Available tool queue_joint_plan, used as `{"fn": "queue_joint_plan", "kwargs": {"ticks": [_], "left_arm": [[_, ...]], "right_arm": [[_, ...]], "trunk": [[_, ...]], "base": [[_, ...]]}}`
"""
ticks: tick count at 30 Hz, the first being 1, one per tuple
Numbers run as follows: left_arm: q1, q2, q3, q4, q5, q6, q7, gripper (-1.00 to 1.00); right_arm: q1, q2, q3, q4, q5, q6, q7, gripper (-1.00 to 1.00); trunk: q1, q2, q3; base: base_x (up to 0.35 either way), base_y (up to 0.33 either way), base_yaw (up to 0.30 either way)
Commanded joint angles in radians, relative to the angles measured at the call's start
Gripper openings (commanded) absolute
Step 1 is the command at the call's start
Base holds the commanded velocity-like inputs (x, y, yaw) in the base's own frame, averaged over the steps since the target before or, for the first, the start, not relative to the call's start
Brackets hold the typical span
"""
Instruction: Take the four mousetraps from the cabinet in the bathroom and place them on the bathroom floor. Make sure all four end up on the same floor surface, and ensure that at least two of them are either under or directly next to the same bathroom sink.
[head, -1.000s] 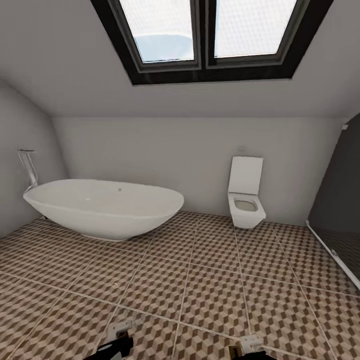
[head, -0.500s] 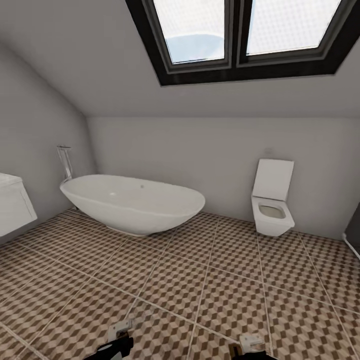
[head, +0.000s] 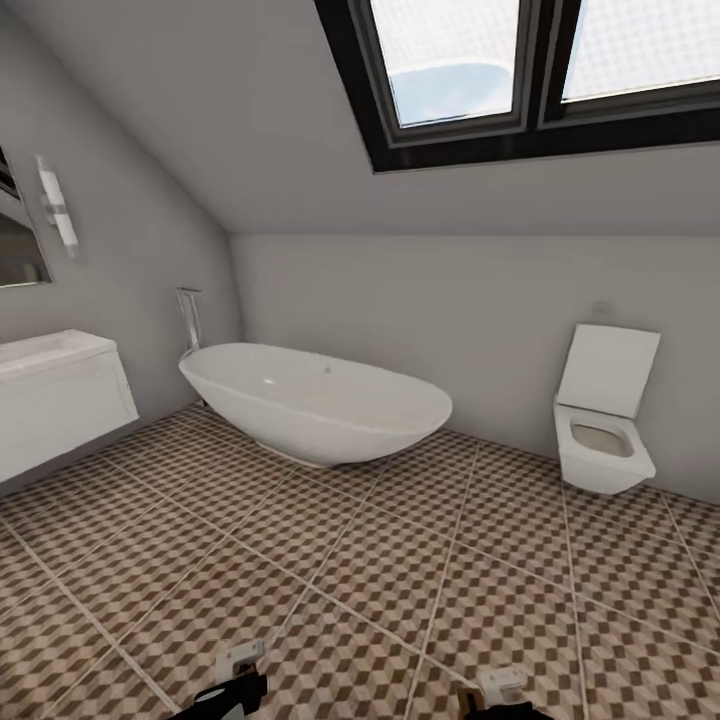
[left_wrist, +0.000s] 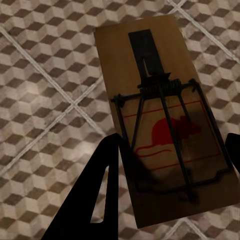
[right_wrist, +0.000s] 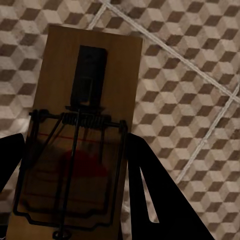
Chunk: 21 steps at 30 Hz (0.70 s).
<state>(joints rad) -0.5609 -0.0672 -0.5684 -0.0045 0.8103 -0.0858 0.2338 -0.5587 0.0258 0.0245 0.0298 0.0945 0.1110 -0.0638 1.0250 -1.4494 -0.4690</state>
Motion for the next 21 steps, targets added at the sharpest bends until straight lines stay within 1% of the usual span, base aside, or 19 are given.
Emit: {"fn": "queue_joint_plan", "kwargs": {"ticks": [1, 10, 14, 21], "left_arm": [[0.000, 0.000, -0.008, 0.000, 0.006, -0.002, 0.005, -1.00], [0.000, 0.000, -0.008, 0.000, 0.006, -0.002, 0.005, -1.00], [0.000, 0.000, -0.008, 0.000, 0.006, -0.002, 0.005, -1.00], [0.000, 0.000, -0.008, 0.000, 0.006, -0.002, 0.005, -1.00]], "right_arm": [[-0.001, 0.000, 0.002, 0.001, 0.006, 0.002, -0.003, -1.00], [-0.001, 0.000, 0.002, 0.001, 0.003, 0.002, -0.002, -1.00], [-0.001, -0.001, 0.001, 0.001, 0.004, 0.001, -0.002, -1.00], [-0.001, -0.001, 0.000, 0.001, 0.004, 0.001, -0.002, -1.00]], "trunk": [[0.000, -0.001, -0.001], [0.000, -0.001, -0.001], [0.000, -0.001, -0.001], [0.000, -0.001, -0.001]], "base": [[0.000, 0.000, 0.117], [0.000, 0.000, 0.060], [0.000, 0.000, 0.206], [0.000, 0.000, 0.262]]}}
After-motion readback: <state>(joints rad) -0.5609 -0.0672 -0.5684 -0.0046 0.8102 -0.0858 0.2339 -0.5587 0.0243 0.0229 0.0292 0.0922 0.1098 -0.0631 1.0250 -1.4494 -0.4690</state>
